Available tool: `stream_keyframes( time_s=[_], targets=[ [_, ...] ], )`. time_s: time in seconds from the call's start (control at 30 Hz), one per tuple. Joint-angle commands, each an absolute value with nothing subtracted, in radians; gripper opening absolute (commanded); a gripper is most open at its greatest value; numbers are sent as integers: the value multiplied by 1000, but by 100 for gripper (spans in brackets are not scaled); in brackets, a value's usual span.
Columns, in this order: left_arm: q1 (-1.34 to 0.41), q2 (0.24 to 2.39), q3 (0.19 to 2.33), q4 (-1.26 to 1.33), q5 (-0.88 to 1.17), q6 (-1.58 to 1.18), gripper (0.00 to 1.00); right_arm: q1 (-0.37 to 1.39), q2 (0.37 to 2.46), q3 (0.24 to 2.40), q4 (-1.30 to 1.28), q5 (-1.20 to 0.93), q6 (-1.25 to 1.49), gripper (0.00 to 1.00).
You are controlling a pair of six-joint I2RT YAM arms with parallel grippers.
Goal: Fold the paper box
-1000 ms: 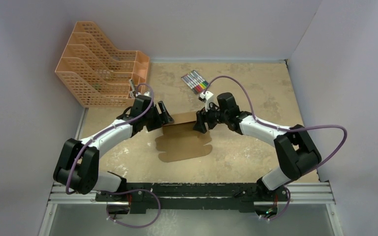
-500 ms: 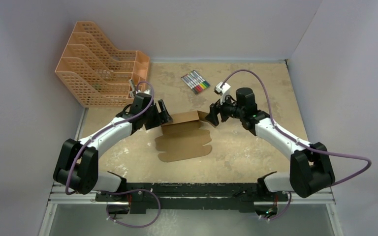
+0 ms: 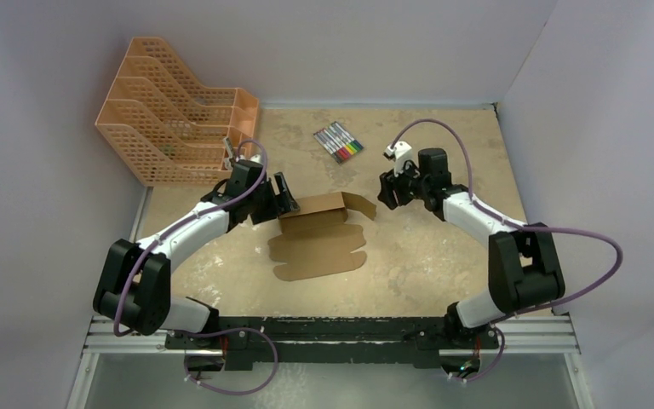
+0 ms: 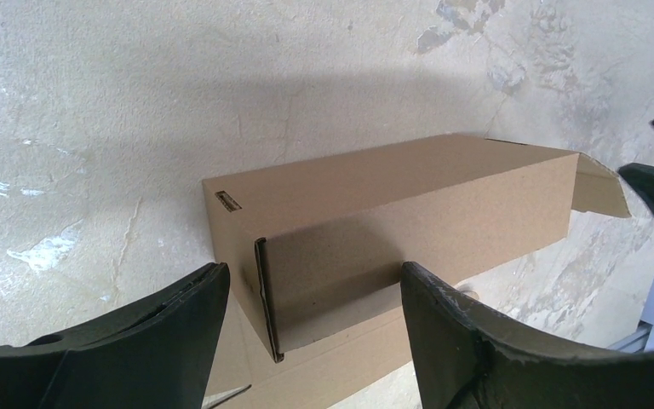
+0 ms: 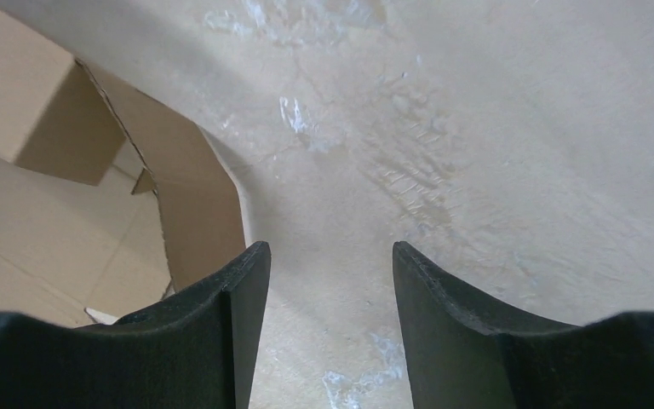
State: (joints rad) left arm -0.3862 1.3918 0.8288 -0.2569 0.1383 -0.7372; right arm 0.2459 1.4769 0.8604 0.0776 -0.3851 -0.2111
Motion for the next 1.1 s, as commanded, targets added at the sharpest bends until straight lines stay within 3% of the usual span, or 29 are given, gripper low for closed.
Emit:
stream_keyframes(
  time_s=[0.0, 0.5, 1.07],
  targets=[
    [-377, 1392, 865, -231, 161, -732, 73, 277, 1495, 848, 151, -419, -259, 59],
    [-377, 1398, 851, -204, 202, -764, 73, 453, 1511, 795, 211, -436, -226, 63],
    [-377, 1411, 848, -214, 244, -753, 72, 522, 1534, 638, 606, -363, -90, 64]
  ],
)
